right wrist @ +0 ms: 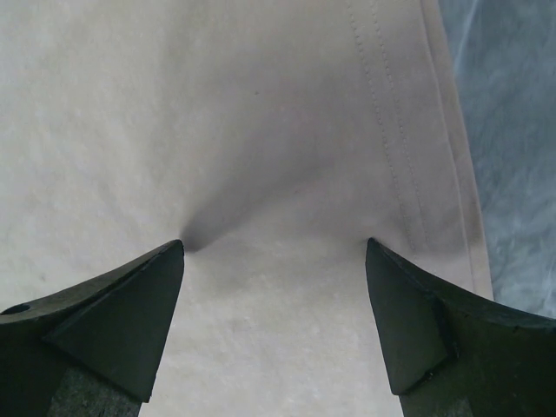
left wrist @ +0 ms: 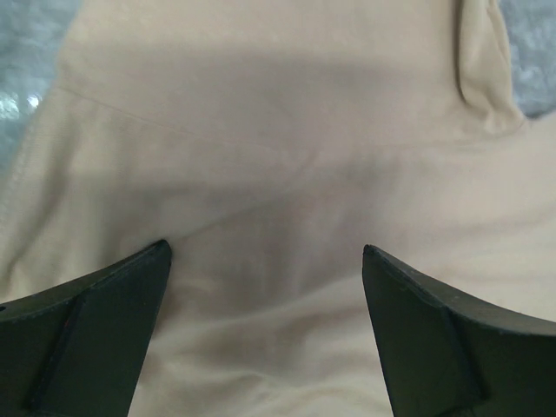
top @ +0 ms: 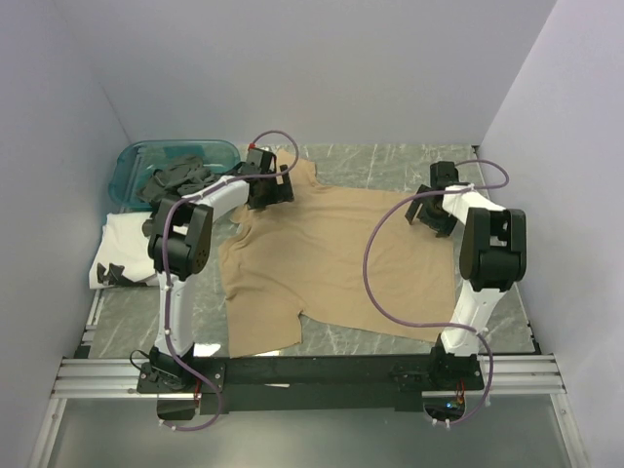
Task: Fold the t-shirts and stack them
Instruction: Flatten the tshirt out
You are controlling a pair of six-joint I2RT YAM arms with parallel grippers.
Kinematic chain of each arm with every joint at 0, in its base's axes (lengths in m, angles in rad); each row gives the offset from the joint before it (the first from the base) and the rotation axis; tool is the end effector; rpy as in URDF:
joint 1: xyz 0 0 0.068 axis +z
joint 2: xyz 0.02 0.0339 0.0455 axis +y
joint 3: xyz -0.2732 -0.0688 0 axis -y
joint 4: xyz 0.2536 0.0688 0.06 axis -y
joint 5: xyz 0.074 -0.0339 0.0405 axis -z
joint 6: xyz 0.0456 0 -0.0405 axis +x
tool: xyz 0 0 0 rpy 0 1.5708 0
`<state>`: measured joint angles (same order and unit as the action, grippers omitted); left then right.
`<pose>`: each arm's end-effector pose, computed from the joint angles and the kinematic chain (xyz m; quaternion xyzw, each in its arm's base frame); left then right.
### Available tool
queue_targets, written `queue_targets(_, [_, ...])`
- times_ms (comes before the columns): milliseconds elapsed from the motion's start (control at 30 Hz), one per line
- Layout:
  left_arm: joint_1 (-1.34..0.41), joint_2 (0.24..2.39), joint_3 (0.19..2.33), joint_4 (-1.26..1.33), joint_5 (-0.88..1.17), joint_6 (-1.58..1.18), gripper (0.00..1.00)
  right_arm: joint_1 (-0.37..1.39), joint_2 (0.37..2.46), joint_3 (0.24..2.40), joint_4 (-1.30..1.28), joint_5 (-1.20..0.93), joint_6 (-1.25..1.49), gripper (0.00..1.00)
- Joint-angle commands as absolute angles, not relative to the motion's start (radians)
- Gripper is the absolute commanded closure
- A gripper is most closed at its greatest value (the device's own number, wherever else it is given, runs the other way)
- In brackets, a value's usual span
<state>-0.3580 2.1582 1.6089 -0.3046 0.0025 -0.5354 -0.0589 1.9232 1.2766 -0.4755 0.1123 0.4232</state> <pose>0.4660 -0.1745 0.1695 -0.0825 0.9328 -0.1526 0.3159 0.4036 -0.0289 0.1575 0.2445 0.9423 -0.0136 0.2284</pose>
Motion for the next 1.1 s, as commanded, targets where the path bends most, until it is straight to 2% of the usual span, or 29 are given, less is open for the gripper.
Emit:
queue_targets(0, [-0.339,2.201,1.675,-0.33,0.005,-0.548,0.01,-0.075,1.999,1.357,-0.521,0.132,0.4,0.09])
queue_targets(400, [-0.307,2.37,1.905,-0.439,0.031,-0.535,0.01,-0.089,2.18,1.627,-0.659,0.054,0.336,0.1])
queue_targets(700, [-0.305,2.396,1.968,-0.431,0.057,-0.528,0.01,-0.098,2.289,1.801,-0.748,0.031,0.357,0.1])
queue_targets(900, [-0.304,2.401,2.068,-0.46,0.049,-0.52,0.01,-0.098,2.261,1.9,-0.798,0.092,0.367,0.09])
queue_targets(1067, [-0.305,2.281,2.082,-0.443,0.064,-0.495,0.01,-0.098,2.097,1.896,-0.802,0.118,0.385,0.07])
